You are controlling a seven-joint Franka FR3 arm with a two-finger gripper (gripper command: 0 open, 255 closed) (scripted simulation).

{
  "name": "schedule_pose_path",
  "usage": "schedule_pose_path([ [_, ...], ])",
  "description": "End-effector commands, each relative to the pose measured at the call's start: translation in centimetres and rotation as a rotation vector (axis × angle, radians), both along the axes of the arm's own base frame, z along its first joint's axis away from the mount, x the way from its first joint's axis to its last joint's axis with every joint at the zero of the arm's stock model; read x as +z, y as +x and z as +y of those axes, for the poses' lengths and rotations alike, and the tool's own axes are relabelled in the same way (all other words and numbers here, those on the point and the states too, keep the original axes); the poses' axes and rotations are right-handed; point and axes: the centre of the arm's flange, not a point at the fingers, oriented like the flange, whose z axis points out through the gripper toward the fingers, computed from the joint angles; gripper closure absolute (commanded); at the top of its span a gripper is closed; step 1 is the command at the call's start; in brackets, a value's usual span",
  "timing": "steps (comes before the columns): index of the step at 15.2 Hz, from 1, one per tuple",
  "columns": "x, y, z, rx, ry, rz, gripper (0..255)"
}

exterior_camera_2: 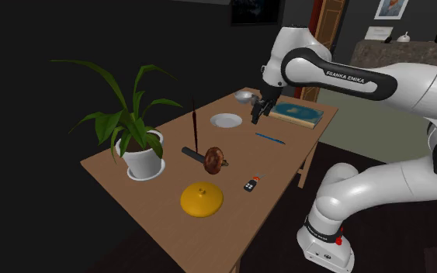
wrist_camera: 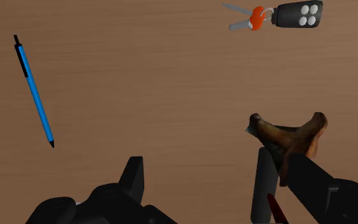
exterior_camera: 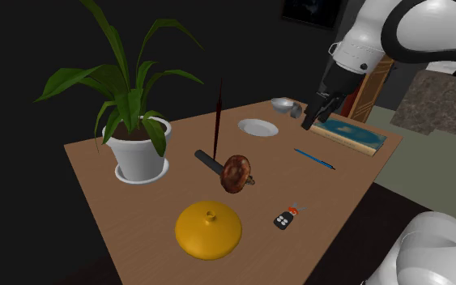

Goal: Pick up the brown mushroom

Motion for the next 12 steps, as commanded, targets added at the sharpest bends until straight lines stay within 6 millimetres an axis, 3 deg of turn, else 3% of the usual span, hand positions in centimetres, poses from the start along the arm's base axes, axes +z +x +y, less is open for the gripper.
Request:
schedule_pose_path([
  [1,0.0,0.0,0.0,0.000,0.000,0.000,0],
  [12,-7.5,10.4,6.3,-0.093,0.184,0.129,0],
])
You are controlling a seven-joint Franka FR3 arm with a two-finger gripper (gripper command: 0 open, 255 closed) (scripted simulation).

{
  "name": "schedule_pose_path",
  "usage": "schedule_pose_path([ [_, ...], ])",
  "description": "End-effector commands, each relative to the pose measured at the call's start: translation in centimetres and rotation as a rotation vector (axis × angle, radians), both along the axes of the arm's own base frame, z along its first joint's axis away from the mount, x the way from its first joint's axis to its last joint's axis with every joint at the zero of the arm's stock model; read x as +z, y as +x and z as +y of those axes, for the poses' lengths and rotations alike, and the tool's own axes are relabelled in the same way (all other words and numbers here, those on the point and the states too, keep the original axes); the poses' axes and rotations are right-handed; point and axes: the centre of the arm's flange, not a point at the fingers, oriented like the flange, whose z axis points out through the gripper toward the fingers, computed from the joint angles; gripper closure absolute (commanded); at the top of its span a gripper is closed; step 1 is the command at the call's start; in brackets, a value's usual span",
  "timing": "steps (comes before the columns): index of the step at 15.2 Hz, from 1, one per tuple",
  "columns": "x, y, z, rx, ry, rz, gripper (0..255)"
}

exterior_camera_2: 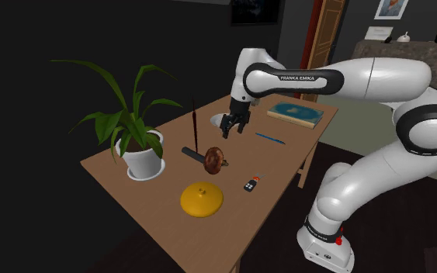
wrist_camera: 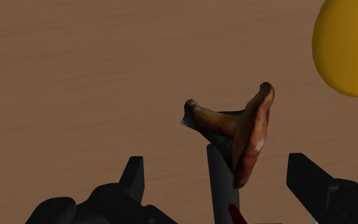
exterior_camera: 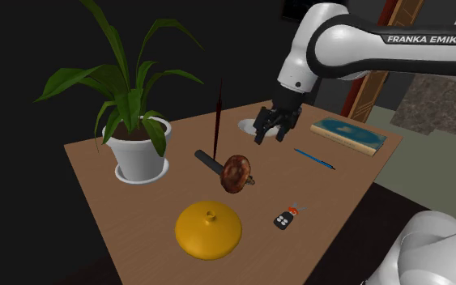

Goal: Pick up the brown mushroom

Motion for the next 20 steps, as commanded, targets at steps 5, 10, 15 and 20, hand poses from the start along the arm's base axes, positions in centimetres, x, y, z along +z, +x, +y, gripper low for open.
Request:
schedule_pose_path([
  [5,-4.3,5.5,3.6,-0.052,0.102,0.071,0],
  [10,-6.8,6.1,3.9,-0.057,0.112,0.078,0],
  [15,-8.7,6.1,3.9,-0.057,0.112,0.078,0],
  [20,-8.7,6.1,3.9,-0.057,0.112,0.078,255],
])
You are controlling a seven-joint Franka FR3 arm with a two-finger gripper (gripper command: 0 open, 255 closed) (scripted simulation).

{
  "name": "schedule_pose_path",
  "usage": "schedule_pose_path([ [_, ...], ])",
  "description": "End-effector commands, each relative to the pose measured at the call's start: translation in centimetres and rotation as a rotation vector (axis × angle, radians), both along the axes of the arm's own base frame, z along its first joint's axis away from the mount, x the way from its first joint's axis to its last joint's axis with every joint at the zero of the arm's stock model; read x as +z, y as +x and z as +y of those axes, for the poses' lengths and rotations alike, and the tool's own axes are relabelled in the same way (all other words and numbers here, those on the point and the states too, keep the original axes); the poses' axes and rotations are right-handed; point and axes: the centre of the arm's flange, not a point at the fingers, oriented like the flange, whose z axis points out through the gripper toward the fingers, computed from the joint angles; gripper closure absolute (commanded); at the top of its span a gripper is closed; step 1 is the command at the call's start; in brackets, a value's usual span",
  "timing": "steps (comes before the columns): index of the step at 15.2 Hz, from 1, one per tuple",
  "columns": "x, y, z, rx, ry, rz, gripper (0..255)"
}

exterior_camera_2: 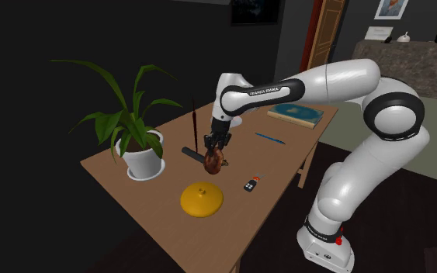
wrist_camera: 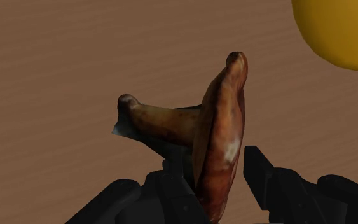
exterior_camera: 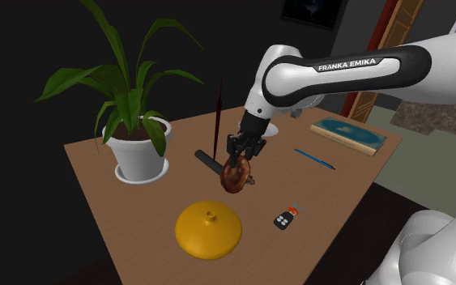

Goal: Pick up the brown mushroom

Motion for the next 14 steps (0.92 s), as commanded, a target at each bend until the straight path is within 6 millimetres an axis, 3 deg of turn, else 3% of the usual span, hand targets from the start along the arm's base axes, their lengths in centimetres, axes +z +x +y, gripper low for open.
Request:
schedule_pose_path([
  [1,-0.1,0.0,0.0,0.000,0.000,0.002,255],
  [5,-0.1,0.0,0.0,0.000,-0.001,0.002,255],
  [14,4.7,0.0,0.0,0.000,-0.001,0.002,255],
])
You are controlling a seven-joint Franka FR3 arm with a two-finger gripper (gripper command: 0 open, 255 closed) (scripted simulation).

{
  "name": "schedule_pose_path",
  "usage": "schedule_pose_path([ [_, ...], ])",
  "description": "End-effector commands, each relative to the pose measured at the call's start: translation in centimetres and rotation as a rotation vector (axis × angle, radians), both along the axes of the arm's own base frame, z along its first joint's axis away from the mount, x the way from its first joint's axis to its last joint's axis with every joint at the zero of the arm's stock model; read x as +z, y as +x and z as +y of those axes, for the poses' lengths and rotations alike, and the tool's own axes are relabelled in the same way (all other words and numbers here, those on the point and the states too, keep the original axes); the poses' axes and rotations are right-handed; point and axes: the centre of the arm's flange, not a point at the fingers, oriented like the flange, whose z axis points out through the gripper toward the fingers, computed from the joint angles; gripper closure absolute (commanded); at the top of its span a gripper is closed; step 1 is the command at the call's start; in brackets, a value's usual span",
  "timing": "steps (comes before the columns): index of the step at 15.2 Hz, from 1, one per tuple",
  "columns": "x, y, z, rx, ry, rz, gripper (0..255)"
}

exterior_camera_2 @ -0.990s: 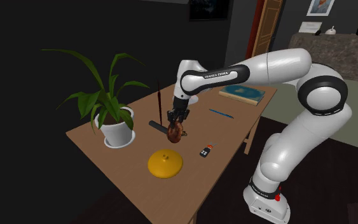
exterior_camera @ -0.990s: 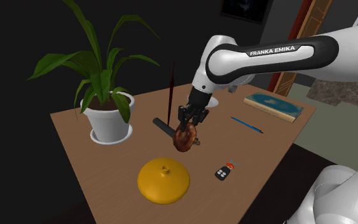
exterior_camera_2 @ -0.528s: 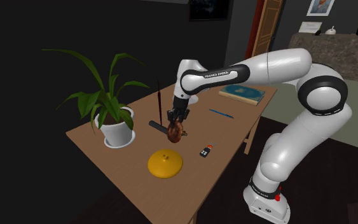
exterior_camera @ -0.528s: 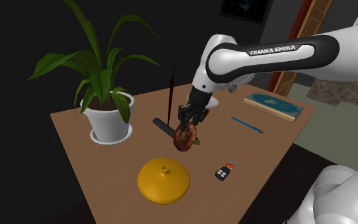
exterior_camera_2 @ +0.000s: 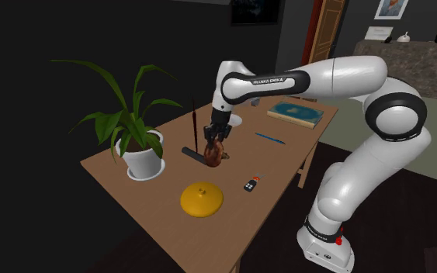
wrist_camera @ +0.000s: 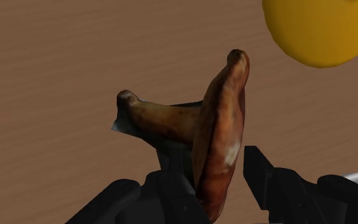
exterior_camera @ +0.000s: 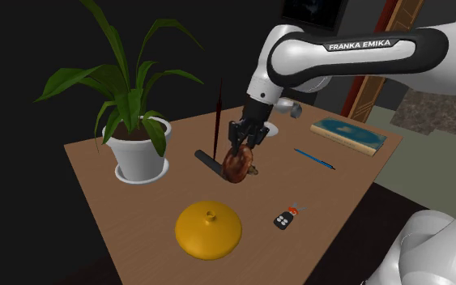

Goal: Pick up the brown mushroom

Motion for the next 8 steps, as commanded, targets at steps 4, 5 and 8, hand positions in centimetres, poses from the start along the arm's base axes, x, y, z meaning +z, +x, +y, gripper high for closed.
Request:
schedule_pose_path([
  [4,2.7,0.0,0.1,0.000,0.000,0.000,255],
  [5,3.2,0.0,0.1,0.000,0.000,0.000,255],
  [8,3.8,0.0,0.1,0.000,0.000,0.000,255],
])
